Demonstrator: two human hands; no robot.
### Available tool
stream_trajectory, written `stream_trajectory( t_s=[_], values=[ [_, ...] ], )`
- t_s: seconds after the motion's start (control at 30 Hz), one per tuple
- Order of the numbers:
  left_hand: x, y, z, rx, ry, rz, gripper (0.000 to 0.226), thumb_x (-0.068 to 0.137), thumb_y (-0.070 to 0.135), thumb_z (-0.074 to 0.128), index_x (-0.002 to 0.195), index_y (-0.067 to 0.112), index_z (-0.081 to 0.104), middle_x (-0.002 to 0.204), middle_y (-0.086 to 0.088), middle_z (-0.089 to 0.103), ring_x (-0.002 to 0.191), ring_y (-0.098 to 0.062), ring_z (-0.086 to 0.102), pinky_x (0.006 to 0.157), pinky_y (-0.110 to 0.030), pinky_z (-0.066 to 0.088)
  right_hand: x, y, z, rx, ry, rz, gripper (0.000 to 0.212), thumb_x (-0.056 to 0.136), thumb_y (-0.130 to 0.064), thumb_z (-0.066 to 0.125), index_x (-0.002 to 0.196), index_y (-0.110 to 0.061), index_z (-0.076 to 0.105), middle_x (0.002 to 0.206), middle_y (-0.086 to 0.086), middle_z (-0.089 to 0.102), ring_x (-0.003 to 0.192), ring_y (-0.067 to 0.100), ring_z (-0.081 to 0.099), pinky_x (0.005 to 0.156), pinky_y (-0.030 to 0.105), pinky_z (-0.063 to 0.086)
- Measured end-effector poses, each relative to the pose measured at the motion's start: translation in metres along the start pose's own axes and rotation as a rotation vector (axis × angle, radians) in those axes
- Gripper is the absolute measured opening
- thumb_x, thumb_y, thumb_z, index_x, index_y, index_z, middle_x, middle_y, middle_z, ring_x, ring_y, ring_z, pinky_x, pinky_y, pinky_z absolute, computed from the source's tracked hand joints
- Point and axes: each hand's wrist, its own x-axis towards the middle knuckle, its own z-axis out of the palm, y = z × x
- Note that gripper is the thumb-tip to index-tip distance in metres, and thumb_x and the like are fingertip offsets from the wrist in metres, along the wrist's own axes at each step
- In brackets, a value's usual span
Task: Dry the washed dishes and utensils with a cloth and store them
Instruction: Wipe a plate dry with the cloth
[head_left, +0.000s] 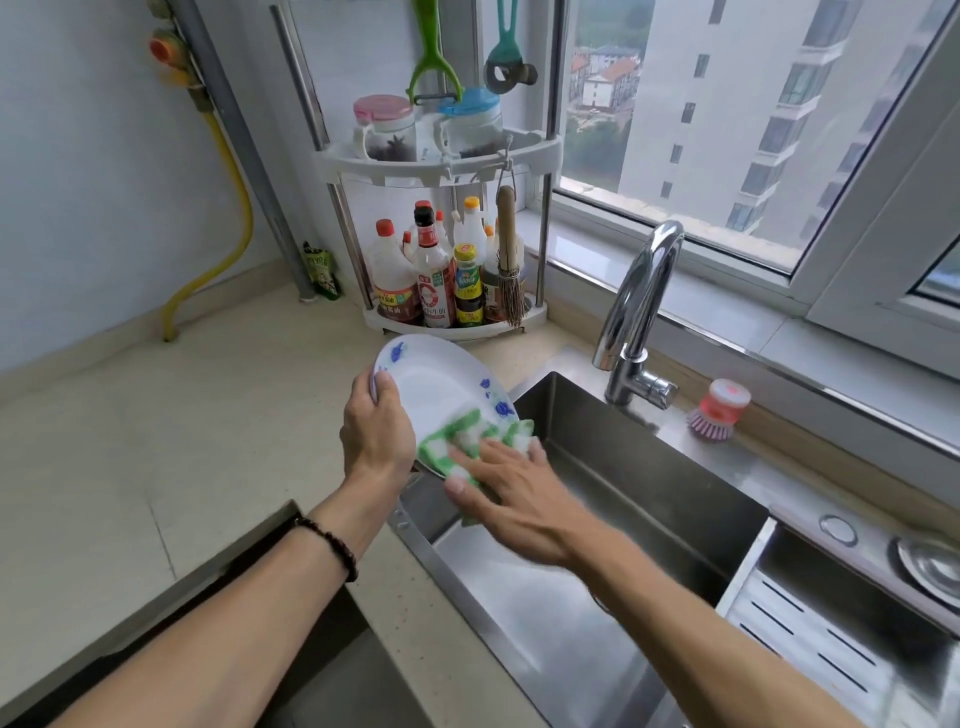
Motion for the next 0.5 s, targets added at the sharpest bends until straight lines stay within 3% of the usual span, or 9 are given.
stream_trajectory(
  t_s=[0.03,0.1,0.23,0.33,0.4,0.5],
  values=[
    [0.001,0.0,-0.001,0.0,-0.007,-0.002,0.035,0.104,0.041,0.032,0.12,0.026,0.059,0.114,-0.002,0.065,0.106,-0.027,0.062,0.094,-0.05,0.054,-0.003,-0.006,0.004,0.089,0.004,-0.042,0.082,0.089,-0.076,0.002,0.154,-0.036,0.033,0.162,-0.003,0.031,0.149,0.011,0.022,0.122,0.047,-0.003],
    [0.002,0.002,-0.005,0.023,-0.065,0.025,0.035,0.102,0.044,0.031,0.113,0.029,0.06,0.111,-0.001,0.067,0.103,-0.026,0.064,0.092,-0.052,0.055,-0.007,-0.006,0.007,0.177,-0.022,-0.072,0.063,0.099,-0.067,0.007,0.154,-0.041,0.027,0.164,-0.007,0.024,0.151,0.006,0.014,0.122,0.039,-0.006],
    [0.002,0.005,-0.01,0.012,-0.23,-0.046,0.034,0.107,0.042,0.03,0.111,0.029,0.061,0.106,-0.005,0.071,0.096,-0.029,0.07,0.082,-0.053,0.06,0.011,0.021,-0.012,-0.156,-0.011,0.11,0.06,0.101,-0.058,0.004,0.156,-0.034,-0.002,0.161,-0.005,-0.014,0.153,0.016,-0.013,0.123,0.044,-0.012],
    [-0.006,0.005,-0.009,-0.061,-0.421,-0.199,0.036,0.109,0.037,0.031,0.115,0.024,0.064,0.103,-0.01,0.075,0.094,-0.033,0.073,0.075,-0.047,0.06,0.031,0.013,-0.019,-0.212,0.012,0.048,0.055,0.106,-0.053,0.01,0.153,-0.035,-0.013,0.158,-0.004,-0.027,0.148,0.02,-0.028,0.119,0.039,-0.02],
    [-0.013,0.008,-0.009,-0.136,-0.501,-0.287,0.037,0.109,0.037,0.031,0.118,0.023,0.064,0.105,-0.01,0.076,0.097,-0.034,0.073,0.08,-0.05,0.06,0.039,0.007,-0.023,-0.212,0.013,-0.034,0.052,0.106,-0.052,0.011,0.149,-0.038,-0.014,0.157,-0.005,-0.029,0.146,0.016,-0.032,0.118,0.036,-0.021],
    [-0.008,0.009,-0.011,-0.083,-0.441,-0.272,0.037,0.109,0.04,0.031,0.113,0.022,0.063,0.101,-0.014,0.075,0.087,-0.034,0.073,0.064,-0.044,0.059,0.031,0.025,-0.034,-0.225,-0.105,0.001,0.059,0.102,-0.059,0.006,0.154,-0.035,-0.008,0.16,-0.006,-0.02,0.15,0.015,-0.023,0.12,0.036,-0.015]
  ],
)
